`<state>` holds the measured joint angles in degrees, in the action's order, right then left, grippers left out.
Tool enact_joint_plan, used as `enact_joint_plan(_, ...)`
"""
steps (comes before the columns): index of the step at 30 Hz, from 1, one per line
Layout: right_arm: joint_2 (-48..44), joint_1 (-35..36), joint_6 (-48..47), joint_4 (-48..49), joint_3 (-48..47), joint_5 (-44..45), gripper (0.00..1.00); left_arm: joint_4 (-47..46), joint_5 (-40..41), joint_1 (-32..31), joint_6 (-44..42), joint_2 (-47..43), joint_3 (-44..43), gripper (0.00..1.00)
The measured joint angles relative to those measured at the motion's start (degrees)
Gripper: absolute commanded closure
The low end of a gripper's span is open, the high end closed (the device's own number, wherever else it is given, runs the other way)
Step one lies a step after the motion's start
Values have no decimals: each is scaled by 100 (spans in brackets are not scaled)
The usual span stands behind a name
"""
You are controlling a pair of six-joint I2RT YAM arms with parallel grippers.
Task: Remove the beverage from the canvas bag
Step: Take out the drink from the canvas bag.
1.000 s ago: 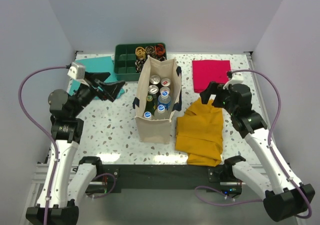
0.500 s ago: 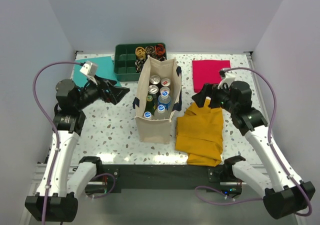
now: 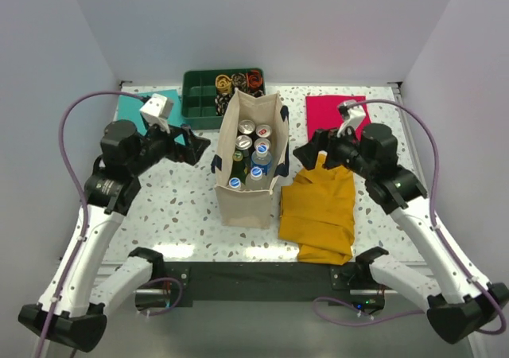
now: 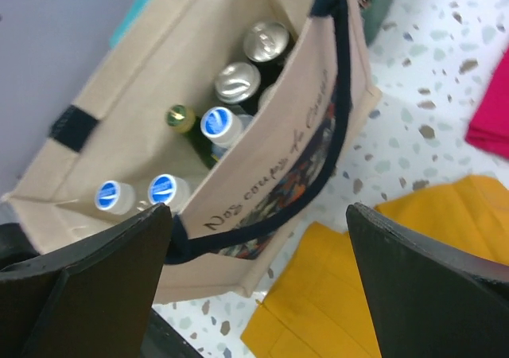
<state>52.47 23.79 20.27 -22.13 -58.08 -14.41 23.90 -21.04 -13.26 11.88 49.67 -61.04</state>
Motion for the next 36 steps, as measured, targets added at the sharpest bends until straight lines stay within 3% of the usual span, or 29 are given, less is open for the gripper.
enact_joint_plan(6, 837, 949, -234, -586, -426, 1451, 6, 501, 2297, -1961, -48, 584, -258, 0)
enact_joint_plan(11, 841, 1488, -437, -807, -608, 1982, 5, 831, 3233, -2662, -42, 710, -516, 0)
enact_joint_plan(20, 254, 1801, -514, -1117, -658, 1930, 4, 1161, 3397, -2920, 57, 483, -511, 0)
enact_joint_plan(28, 949, 1932, -658, -1390, -1458, 1746, 3, 1311, 3329, -3049, 177, 507, -470, 0)
enact_joint_plan(36, 737, 1932, -748, -1305, -1064, 1377, 2, 1440, 3169, -3176, 275, 457, -256, 0)
